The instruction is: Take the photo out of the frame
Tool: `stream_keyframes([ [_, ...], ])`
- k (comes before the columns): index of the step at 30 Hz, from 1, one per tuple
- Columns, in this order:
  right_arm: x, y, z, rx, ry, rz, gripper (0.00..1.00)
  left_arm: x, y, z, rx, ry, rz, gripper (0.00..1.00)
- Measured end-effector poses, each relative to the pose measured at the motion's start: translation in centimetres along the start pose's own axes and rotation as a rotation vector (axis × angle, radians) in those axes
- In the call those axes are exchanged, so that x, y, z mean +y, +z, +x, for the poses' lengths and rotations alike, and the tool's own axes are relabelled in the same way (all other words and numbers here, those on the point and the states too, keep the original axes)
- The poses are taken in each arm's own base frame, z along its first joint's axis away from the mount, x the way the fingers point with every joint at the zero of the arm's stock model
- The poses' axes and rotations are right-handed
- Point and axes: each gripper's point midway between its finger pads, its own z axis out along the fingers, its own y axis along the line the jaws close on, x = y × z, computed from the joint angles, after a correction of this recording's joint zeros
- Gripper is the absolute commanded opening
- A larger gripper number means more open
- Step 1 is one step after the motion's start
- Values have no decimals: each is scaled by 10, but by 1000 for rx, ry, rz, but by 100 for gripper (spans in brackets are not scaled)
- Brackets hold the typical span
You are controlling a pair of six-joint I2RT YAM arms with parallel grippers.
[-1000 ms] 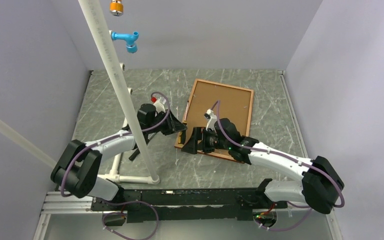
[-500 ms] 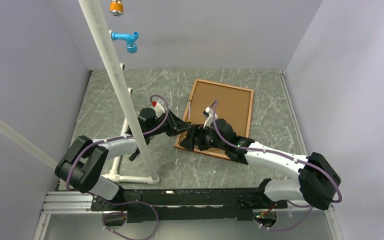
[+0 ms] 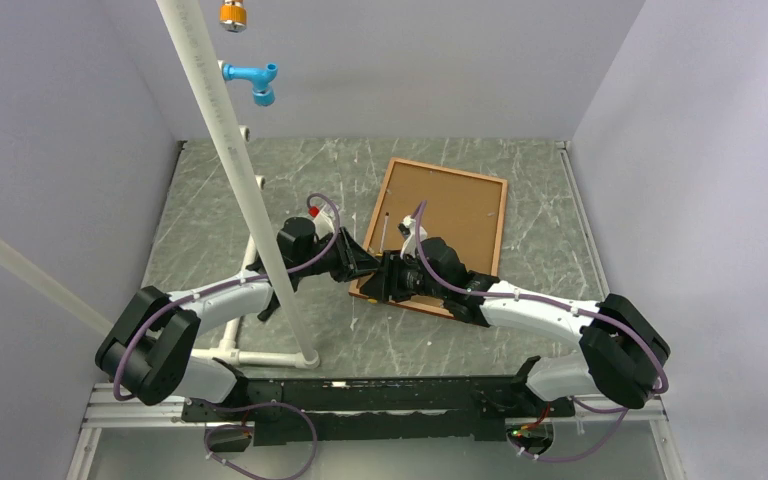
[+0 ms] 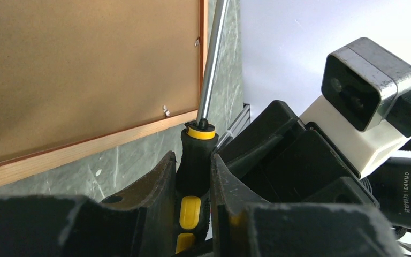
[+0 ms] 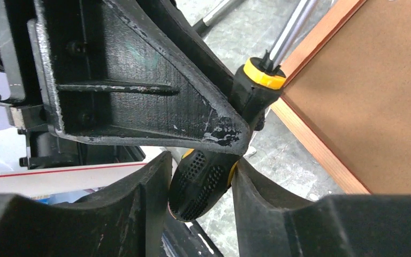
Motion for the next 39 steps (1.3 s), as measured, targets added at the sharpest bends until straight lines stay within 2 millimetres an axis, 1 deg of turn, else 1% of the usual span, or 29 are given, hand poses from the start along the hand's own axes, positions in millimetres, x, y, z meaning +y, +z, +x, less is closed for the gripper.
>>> stream_keyframes([
  [1,-1,1,1,3,1,2,47,1,0,1,5,3,-8,0],
  [2,-1,1,2,8,1,6,51,1,-1,2,7,6,-11,0],
  [3,-1,0,3,9,1,8,60,1,0,3,10,11,-12,0],
  [4,-1,1,4,11,0,8,62,1,0,3,12,14,-13,0],
  [5,-1,0,4,13,0,9,61,1,0,4,14,16,-13,0],
  [7,-1,0,6,17,-7,8,47,0,0,4,16,17,-11,0],
  [8,-1,0,6,18,-13,8,33,0,0,4,16,19,-9,0],
  [9,-1,0,7,20,-17,9,15,-1,0,4,15,19,-5,0],
  [10,-3,0,7,21,-19,18,0,-2,0,4,16,20,2,0],
  [11,-9,0,10,30,-14,42,0,-4,0,4,18,26,10,0],
  [14,-13,-2,9,37,3,67,0,-4,1,3,17,35,20,0],
  [15,-13,-2,9,39,6,72,0,-4,2,4,21,35,21,3],
  [16,-14,-2,10,42,8,78,0,-3,3,4,26,35,25,12],
  [19,-17,-3,12,52,8,89,0,-2,5,6,41,37,35,51],
  [20,-17,-3,13,57,4,90,0,-2,6,7,45,37,39,59],
  [22,-16,-5,17,77,-13,77,0,-5,8,6,44,38,64,66],
  [24,-13,-6,24,109,-30,60,0,-11,9,1,36,45,101,68],
  [26,-11,-9,31,145,-45,42,0,-15,10,-4,29,52,136,66],
  [27,-10,-10,34,159,-52,32,0,-15,10,-7,26,50,145,61],
  [28,-9,-12,36,168,-56,25,0,-13,11,-10,21,46,151,49],
  [29,-7,-15,37,177,-61,18,0,-11,12,-12,22,43,154,29],
  [30,-5,-17,38,184,-66,9,0,-8,14,-15,21,33,153,13],
  [31,-4,-20,38,187,-76,2,1,-6,17,-18,20,23,153,0],
  [32,-3,-23,39,190,-82,3,17,-5,20,-19,23,16,160,0],
  [33,-5,-25,39,195,-88,14,39,-5,22,-20,25,4,165,0],
  [34,-8,-26,38,192,-92,34,59,-3,25,-20,29,6,169,0],
  [35,-13,-27,36,183,-95,68,64,-2,27,-22,24,-17,175,0],
  [37,-23,-31,28,142,-104,141,68,-1,30,-24,15,-55,179,0],
  [39,-29,-34,18,71,-123,191,70,0,31,-28,-13,-115,177,0],
])
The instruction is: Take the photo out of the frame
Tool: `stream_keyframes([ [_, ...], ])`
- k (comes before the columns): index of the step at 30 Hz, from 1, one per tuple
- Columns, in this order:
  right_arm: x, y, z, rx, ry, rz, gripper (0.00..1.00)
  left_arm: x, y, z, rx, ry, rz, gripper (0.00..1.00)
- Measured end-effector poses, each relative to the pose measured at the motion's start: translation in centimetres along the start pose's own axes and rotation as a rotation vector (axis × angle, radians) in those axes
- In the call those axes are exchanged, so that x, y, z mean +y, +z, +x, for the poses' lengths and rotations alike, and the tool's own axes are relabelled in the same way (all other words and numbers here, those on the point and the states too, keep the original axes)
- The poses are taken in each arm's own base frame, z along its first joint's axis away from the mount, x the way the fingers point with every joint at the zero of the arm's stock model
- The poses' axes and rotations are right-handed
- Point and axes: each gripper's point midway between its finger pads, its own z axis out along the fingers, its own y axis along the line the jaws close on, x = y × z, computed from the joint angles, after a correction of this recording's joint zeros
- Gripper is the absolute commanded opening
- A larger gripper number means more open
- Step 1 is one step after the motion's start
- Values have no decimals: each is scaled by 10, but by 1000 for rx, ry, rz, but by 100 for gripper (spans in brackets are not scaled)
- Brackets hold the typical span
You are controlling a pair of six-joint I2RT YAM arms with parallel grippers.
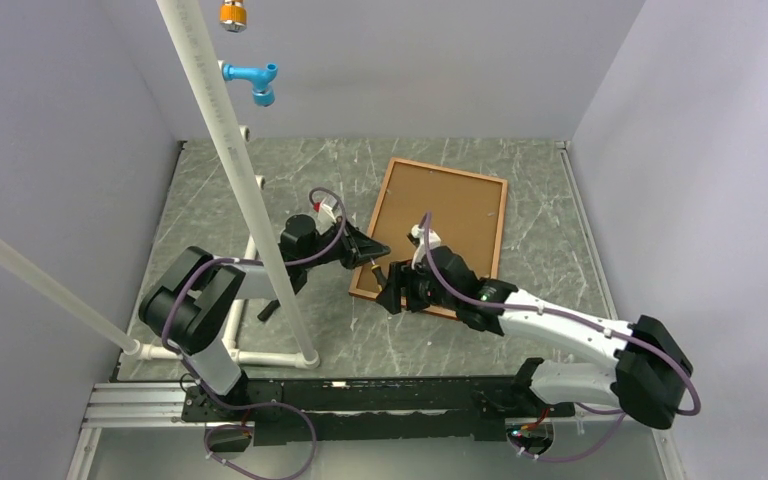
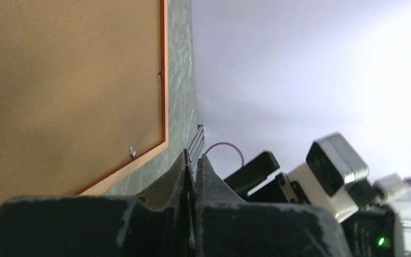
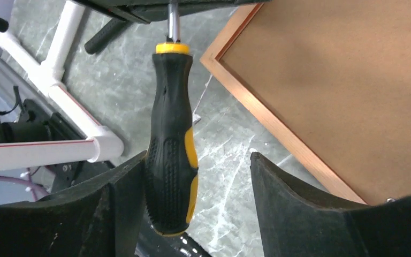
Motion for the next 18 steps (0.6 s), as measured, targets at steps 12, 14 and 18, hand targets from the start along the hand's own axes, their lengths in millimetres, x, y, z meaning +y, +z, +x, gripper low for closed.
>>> stream_keyframes([
  [12,-7,6,-25,-257,-152,142,49,-3,-2,-17,-112,-209,-63,0],
  [14,-7,8,-28,-270,-169,149,47,-2,-1,-19,-124,-223,-74,0],
  [18,-7,13,-30,-266,-191,165,42,1,0,-17,-129,-262,-96,0],
])
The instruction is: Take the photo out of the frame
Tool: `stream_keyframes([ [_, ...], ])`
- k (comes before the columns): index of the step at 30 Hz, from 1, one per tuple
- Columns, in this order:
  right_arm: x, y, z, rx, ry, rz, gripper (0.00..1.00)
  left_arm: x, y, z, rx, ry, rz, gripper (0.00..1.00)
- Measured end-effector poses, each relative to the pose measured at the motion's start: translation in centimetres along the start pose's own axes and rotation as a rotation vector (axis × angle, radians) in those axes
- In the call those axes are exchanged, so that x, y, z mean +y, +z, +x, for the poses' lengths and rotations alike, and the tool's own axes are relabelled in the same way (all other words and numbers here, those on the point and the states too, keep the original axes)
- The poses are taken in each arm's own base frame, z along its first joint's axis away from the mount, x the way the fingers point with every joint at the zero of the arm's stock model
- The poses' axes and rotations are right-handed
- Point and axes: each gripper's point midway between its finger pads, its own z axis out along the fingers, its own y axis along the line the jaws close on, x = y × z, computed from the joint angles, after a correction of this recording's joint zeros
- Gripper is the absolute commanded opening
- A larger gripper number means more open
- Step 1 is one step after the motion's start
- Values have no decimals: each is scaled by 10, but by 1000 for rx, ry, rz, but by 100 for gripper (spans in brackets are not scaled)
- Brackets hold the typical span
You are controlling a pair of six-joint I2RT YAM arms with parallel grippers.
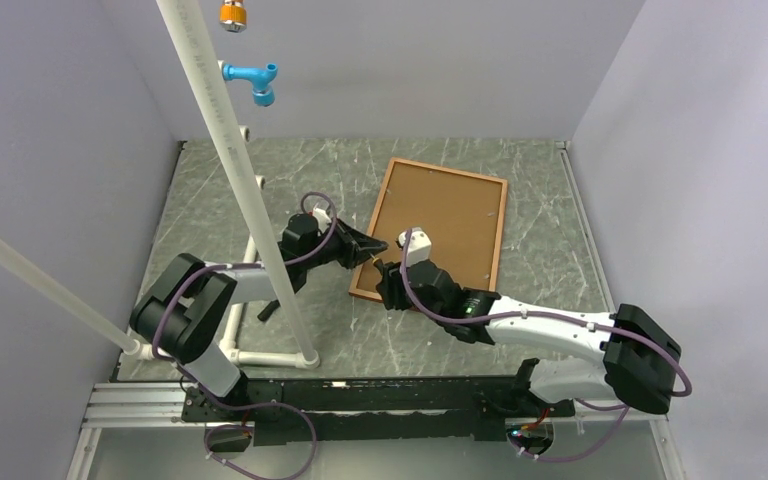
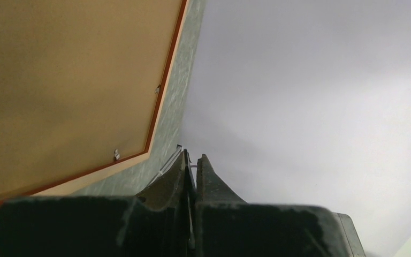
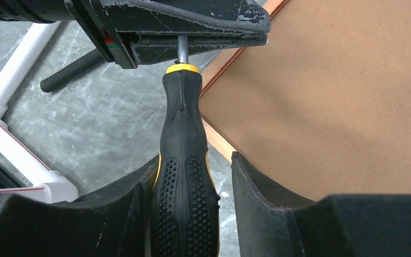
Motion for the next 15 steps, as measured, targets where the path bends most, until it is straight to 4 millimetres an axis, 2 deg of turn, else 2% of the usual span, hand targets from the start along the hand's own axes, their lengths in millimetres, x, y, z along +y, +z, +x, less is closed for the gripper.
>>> stream_keyframes([
  [2,-1,0,1,3,-6,2,0,2,0,1,-3,-7,-10,1],
  [3,1,0,1,4,-15,-4,0,2,1,1,-6,-10,-14,12],
  [4,2,0,2,8,-18,-10,0,3,1,1,-5,-10,-15,29],
  [5,4,-1,1,12,-16,-11,0,2,0,2,-1,-6,-13,42],
  [6,2,-1,0,15,-13,3,0,1,0,2,-1,-3,-9,51],
  [8,-7,1,-4,37,-1,38,0,1,-5,1,-6,12,-1,58],
  [11,-24,8,-5,96,25,92,0,6,-16,-4,-27,67,-26,60],
  [15,-43,9,7,194,72,105,0,19,-29,-22,-89,220,-141,61],
])
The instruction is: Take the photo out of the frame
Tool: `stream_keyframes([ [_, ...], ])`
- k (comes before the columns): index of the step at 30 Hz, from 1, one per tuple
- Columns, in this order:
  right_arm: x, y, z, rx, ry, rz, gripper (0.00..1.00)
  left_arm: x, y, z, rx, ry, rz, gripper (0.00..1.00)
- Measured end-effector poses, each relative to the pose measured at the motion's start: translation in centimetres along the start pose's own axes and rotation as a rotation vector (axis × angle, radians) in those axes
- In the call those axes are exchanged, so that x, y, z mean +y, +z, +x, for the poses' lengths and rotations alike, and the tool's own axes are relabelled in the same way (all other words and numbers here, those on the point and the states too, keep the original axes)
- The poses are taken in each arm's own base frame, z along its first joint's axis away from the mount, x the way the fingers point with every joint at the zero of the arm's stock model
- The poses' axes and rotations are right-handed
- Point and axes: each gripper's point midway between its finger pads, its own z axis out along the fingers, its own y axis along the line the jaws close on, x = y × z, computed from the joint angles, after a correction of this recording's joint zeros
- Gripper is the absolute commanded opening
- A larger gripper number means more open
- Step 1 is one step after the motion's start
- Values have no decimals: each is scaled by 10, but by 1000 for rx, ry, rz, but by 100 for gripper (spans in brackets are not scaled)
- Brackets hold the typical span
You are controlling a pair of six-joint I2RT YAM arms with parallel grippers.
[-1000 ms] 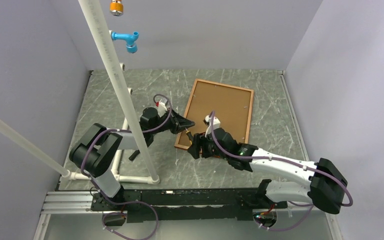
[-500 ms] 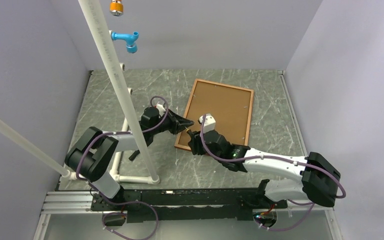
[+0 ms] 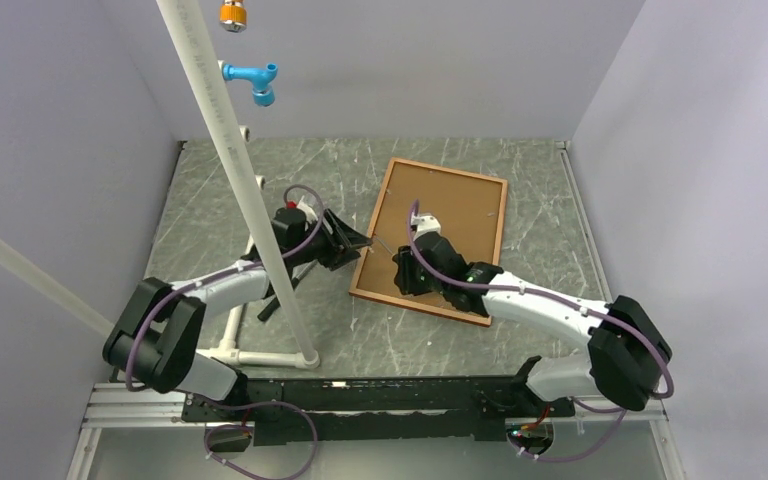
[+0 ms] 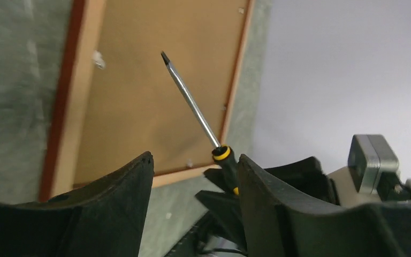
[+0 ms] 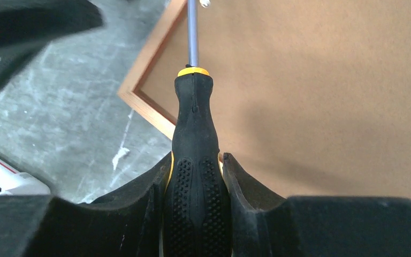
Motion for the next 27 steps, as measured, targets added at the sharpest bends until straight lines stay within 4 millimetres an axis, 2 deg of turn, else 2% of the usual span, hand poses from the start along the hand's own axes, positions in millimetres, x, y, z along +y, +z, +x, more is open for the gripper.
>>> stream_keyframes([
  [5,-20,6,12,120,42,12,0,15,-5,-22,-54,225,-179,60],
  [8,-12,10,12,180,46,-14,0,32,-2,-26,-35,317,-276,61],
  [13,3,12,9,219,55,-69,0,76,8,-12,48,387,-422,60],
  [17,1,8,17,259,63,-63,0,104,11,2,112,410,-497,56],
  [24,-2,8,25,293,70,-44,0,110,13,4,112,449,-534,43],
  [27,-3,10,28,301,69,-40,0,113,12,2,103,460,-548,40],
])
